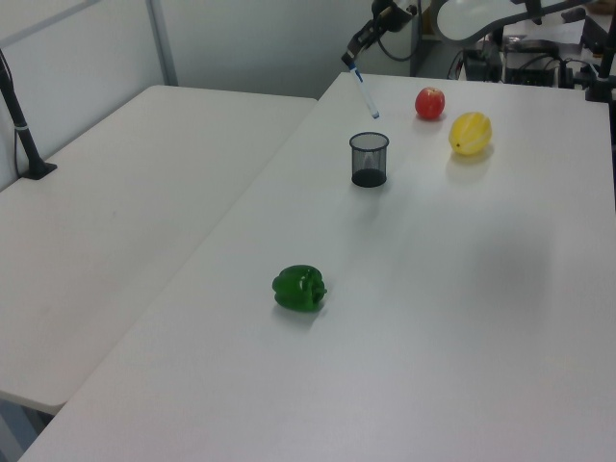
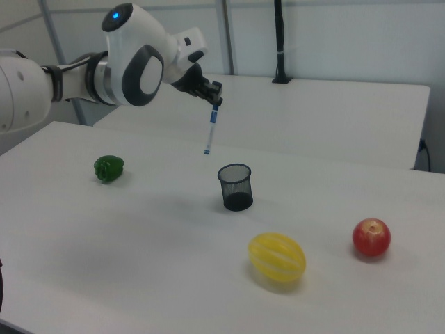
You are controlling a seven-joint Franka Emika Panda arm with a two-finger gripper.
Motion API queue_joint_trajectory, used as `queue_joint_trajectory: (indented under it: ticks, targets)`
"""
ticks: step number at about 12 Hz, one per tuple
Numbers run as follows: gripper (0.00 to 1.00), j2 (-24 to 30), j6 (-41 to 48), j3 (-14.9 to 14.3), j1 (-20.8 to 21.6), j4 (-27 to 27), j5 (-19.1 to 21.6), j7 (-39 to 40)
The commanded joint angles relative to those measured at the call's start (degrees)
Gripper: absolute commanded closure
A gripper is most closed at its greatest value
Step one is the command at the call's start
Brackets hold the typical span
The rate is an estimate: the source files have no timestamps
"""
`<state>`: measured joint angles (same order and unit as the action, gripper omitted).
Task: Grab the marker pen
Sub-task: 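Lift the marker straight up out of the pen cup, then carry the marker away from the cup and lower it onto the table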
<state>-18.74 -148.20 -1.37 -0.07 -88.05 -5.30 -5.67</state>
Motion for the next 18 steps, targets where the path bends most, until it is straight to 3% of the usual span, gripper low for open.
queue_joint_trajectory:
  ticks: [1, 3, 9, 18]
  targets:
    - [0.91, 3.88, 13.07, -0.39, 4.01, -2.12, 0.20, -1.10]
    - [0.91, 5.28, 24.48, -0.30, 6.82, -2.12, 0.20, -0.83]
    - [0.91, 5.47, 42.63, -0.04, 12.63, -2.82, 1.51, -0.75]
    - [0.90, -2.87, 39.22, 1.19, 13.08, -4.41, 2.75, -5.05]
